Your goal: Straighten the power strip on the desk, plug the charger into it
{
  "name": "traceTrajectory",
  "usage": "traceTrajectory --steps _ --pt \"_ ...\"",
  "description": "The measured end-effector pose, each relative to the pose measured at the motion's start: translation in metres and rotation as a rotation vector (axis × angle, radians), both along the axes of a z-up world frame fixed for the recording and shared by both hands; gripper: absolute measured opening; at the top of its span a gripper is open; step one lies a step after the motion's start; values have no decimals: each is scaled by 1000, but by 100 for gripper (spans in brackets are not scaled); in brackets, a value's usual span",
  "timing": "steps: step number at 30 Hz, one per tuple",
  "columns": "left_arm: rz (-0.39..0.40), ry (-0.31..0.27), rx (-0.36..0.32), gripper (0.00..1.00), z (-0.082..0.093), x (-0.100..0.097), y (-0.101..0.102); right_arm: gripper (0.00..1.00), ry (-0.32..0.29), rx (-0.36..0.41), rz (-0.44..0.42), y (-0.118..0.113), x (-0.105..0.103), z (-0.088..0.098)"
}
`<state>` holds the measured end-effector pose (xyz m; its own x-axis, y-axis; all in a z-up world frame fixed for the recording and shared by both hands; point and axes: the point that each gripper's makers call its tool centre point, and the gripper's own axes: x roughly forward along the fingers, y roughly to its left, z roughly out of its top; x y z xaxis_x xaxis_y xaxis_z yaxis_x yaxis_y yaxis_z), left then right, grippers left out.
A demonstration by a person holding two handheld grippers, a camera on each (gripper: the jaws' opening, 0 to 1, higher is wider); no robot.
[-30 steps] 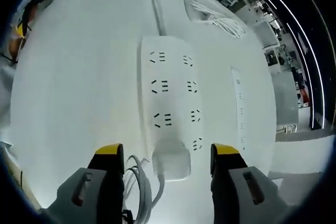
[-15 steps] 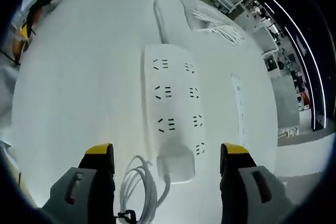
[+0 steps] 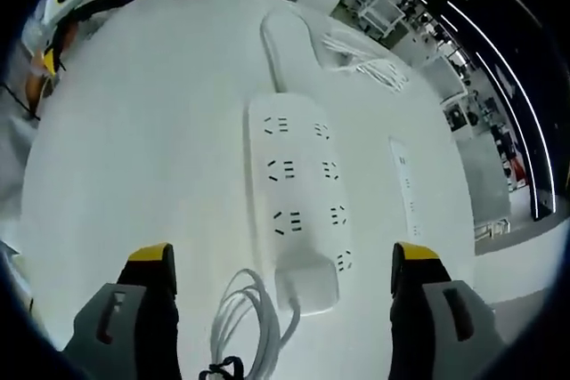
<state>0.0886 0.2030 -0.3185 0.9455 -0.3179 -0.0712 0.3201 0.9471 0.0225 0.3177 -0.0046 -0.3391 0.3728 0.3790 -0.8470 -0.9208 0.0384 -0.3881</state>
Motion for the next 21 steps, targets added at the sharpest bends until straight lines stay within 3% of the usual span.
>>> traceTrajectory --steps 21 --pt "-7 -8 -2 96 3 -4 -3 100 -24 171 3 5 -17 36"
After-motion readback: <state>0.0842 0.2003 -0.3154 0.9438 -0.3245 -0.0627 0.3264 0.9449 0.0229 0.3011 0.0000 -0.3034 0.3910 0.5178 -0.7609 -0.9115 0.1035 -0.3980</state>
